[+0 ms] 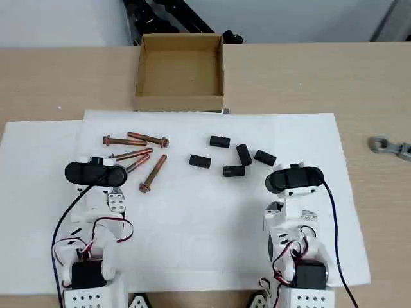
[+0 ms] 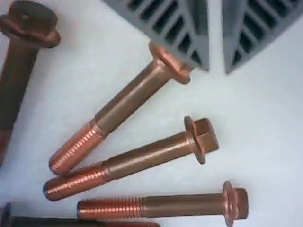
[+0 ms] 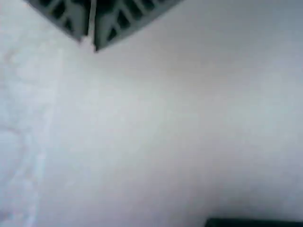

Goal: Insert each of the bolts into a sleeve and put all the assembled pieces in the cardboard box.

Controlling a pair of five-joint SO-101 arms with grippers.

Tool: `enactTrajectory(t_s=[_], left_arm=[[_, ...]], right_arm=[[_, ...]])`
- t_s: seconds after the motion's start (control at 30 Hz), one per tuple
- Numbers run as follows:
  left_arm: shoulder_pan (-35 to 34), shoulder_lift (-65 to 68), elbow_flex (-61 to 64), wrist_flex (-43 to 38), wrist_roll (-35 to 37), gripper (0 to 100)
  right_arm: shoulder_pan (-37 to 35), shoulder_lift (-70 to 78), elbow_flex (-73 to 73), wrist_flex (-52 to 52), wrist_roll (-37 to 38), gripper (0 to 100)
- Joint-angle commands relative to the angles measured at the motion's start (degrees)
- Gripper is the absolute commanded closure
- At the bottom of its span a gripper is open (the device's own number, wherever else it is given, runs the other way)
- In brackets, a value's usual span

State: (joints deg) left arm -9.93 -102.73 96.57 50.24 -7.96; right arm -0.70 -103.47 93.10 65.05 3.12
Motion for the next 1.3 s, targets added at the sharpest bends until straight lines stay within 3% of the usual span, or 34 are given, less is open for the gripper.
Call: enactTrajectory(t_s=[0.0,0.53,0.7,0.97,1.13,1.27], left_arm=[[0.6,-0.1,-0.1,-0.7,0.4,99],[0.2,-0.2,-0.1,-3.1,0.2,99],[0.3,-0.2,-0.1,-3.2,0.1,99],[0.2,0.3,-1.8,-1.1,-13.0,99],[0.2,0.4,-7.3,1.9,-13.9,99],[0.3,0.4,-7.6,2.0,-13.5,99]], right_arm=[[-0.4,-0.5,0.1,-1.8,0.2,99.5],[0.4,-0.3,-1.3,2.6,-1.8,99.7],[2.2,-0.3,-2.5,4.4,2.1,99.7],[2.1,-0.2,-7.7,6.5,8.8,99.7],[2.0,4.2,-14.7,6.6,10.0,99.7],[1.8,18.4,-22.7,6.1,9.5,99.7]])
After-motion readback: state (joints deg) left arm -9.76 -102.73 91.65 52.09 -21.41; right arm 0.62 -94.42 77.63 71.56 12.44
